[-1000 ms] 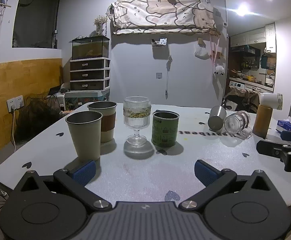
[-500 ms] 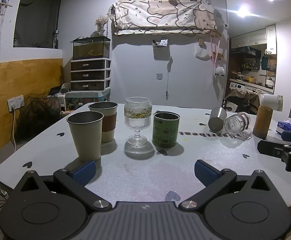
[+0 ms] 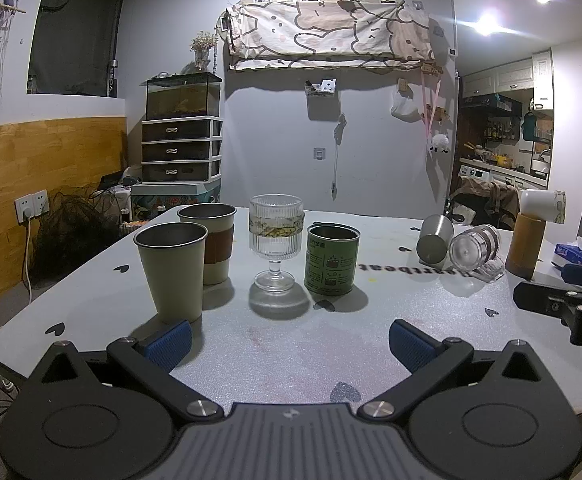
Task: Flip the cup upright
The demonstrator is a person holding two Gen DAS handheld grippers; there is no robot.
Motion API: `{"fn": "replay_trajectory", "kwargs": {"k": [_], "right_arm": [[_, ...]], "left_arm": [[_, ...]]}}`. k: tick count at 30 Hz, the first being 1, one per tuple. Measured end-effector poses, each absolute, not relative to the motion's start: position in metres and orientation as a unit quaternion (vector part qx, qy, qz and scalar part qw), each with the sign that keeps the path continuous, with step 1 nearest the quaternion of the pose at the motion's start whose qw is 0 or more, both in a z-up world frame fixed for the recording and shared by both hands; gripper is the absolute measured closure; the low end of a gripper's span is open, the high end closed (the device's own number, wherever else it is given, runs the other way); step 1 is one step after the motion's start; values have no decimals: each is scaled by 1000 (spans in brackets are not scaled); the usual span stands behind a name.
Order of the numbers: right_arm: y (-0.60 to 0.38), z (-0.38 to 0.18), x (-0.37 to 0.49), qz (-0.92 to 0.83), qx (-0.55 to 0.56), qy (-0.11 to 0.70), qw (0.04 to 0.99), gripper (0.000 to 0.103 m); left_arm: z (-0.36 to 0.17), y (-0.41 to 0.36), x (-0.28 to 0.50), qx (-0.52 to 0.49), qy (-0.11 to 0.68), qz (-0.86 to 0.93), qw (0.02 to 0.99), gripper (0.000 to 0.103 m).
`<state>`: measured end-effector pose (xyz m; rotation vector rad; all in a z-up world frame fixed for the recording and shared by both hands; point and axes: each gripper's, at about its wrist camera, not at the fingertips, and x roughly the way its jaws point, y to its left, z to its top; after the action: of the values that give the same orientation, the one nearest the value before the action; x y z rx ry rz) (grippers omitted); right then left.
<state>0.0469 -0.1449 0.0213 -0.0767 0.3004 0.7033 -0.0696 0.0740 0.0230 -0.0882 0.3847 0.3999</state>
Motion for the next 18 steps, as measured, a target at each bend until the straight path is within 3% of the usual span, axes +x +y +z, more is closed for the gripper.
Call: {"fn": "replay_trajectory", "kwargs": {"k": [18], "right_arm": [[-143, 23, 43, 343, -36, 146, 927, 0]], "left_arm": [[23, 74, -70, -44, 189, 197, 961, 0]]}}
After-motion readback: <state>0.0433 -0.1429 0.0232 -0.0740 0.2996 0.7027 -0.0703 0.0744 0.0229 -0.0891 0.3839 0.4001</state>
